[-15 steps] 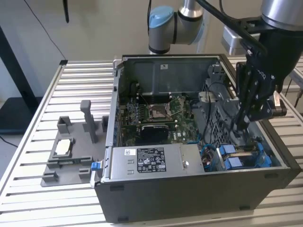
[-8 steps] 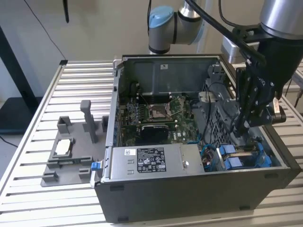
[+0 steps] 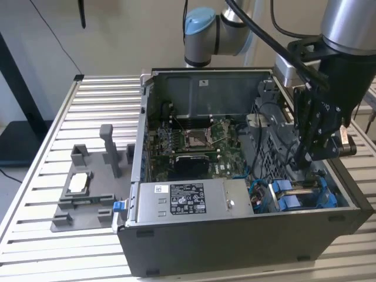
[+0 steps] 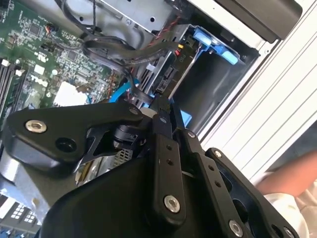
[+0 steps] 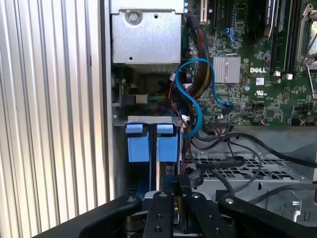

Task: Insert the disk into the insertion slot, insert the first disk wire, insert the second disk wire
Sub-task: 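Insert the second disk wire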

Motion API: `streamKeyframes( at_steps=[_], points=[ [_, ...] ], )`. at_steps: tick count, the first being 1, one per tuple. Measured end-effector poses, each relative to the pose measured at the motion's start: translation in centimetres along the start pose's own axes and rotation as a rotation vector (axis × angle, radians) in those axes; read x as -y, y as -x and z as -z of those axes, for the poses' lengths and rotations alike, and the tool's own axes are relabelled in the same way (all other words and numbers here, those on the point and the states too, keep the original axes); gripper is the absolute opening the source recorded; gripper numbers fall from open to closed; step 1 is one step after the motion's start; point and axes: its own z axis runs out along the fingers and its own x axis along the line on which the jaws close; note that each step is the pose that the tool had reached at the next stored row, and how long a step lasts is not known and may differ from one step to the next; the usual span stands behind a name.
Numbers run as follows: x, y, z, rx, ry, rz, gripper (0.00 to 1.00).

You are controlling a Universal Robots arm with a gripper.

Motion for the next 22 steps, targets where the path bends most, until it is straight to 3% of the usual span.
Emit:
streamKeyframes(
  at_steps=[6, 11, 18, 22],
  points=[
    [-0.03, -0.05, -0.54, 0.0136, -0.0107, -0.001, 0.16],
    [0.12, -0.07, -0.95, 0.0325, -0.0136, -0.003, 0.16],
    [1.02, -0.13, -1.79, 0.0337, -0.0108, -0.003, 0.16],
    [1.21, -0.40, -2.28, 0.0389, -0.0106, -0.003, 0.16]
  ],
)
